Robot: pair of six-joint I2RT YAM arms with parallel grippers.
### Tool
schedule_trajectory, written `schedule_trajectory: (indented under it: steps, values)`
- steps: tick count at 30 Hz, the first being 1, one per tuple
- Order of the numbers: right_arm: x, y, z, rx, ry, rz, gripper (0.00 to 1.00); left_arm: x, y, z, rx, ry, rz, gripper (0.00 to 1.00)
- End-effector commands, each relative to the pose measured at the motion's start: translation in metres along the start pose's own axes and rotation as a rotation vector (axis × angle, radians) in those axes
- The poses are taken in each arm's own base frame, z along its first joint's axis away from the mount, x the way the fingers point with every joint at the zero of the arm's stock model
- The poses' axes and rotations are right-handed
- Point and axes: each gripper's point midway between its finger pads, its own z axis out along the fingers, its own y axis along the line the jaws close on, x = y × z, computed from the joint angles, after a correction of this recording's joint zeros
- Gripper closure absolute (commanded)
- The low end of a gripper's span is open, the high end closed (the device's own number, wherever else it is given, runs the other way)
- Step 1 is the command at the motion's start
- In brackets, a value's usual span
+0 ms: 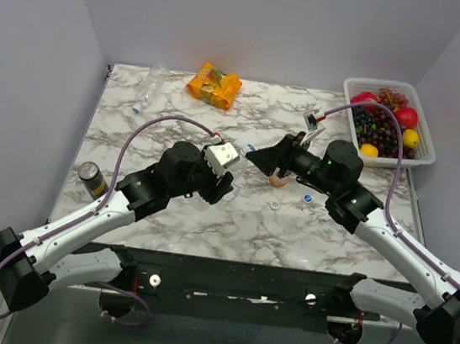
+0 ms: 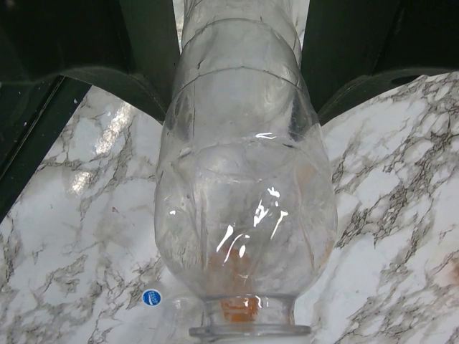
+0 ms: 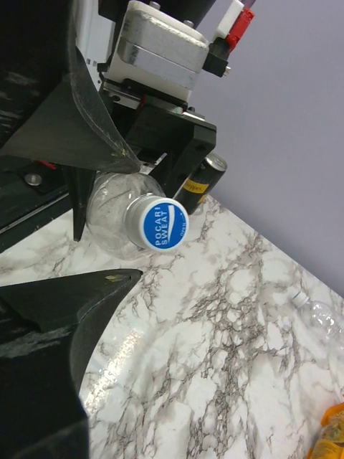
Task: Unscrew the bottle caps
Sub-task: Unscrew the bottle cap from the plastic bottle.
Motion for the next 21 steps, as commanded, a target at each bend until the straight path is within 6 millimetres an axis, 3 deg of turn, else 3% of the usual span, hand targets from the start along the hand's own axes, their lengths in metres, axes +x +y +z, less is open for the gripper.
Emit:
schedule_trajectory:
  steps: [1,21]
  values:
    - [-0.017,0.015,0.007,-0.042,-0.042,0.011,0.37,-0.009,0.002,0.000,-0.023,-0.004,0.029,0.67]
    - [-0.013,0.031,0.014,-0.117,-0.015,0.037,0.36,-0.001,-0.005,0.007,-0.014,0.037,0.046,0.67]
